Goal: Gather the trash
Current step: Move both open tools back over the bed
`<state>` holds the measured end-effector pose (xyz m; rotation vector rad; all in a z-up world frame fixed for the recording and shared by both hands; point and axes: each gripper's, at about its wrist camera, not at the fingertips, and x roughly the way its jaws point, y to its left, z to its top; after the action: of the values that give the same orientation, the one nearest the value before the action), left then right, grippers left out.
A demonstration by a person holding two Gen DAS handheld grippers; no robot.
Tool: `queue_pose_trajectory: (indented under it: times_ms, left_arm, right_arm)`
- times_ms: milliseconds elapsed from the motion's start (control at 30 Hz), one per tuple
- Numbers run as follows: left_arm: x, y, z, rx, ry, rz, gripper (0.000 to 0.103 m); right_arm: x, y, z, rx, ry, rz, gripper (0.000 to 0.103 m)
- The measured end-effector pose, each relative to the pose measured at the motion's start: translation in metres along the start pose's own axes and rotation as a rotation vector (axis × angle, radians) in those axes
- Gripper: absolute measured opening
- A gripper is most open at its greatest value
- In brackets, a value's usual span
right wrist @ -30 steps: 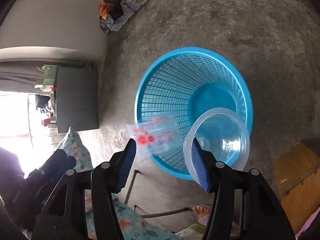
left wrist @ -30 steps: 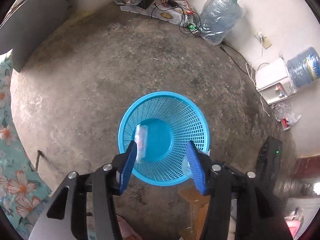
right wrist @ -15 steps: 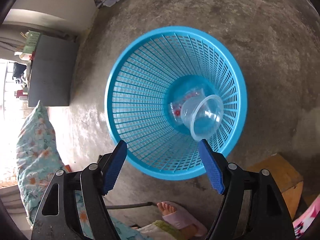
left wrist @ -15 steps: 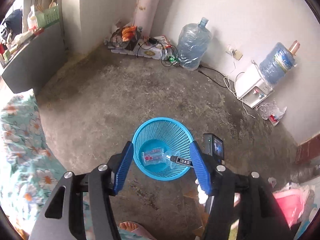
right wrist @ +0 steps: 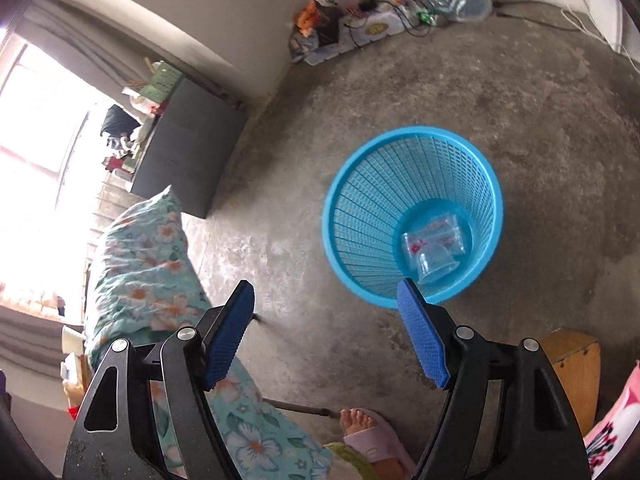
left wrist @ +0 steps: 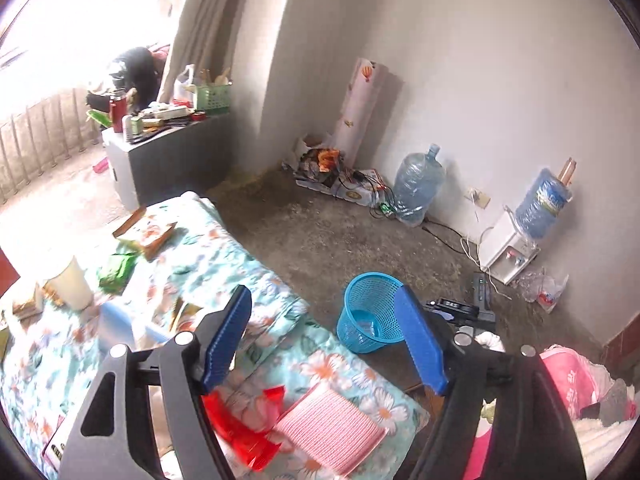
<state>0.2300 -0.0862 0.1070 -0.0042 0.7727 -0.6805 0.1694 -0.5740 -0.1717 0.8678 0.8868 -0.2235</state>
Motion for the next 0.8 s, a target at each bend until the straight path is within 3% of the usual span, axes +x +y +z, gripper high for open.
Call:
queue_pose_trajectory:
  times_ms: [167, 433, 633, 800]
  left_arm:
    - [-0.07, 0.036, -0.069, -0.108, -0.069, 0.028, 0.076]
    - [-0.12, 0.051, -0.16, -0.183, -0.174, 0.032, 0.075]
    - [-0.11, 0.062, -0.192, -0.245, -0.181, 0.024, 0.075]
    - [-0.096, 0.057, -0.177, -0.233, -0.189, 0.004, 0.074]
  right_arm:
    - [-0.059, 0.07, -0.033, -0.153, -0.061, 0.125, 0.07]
    - [-0.089, 0.157, -0.095, -0.33, 0.016, 0.334, 0.07]
    - [-0.055, 0.176, -0.149, -0.336, 0.164, 0.31, 0.07]
    - [-0.044, 0.184, -0.169, -0.312, 0.216, 0.292, 0.07]
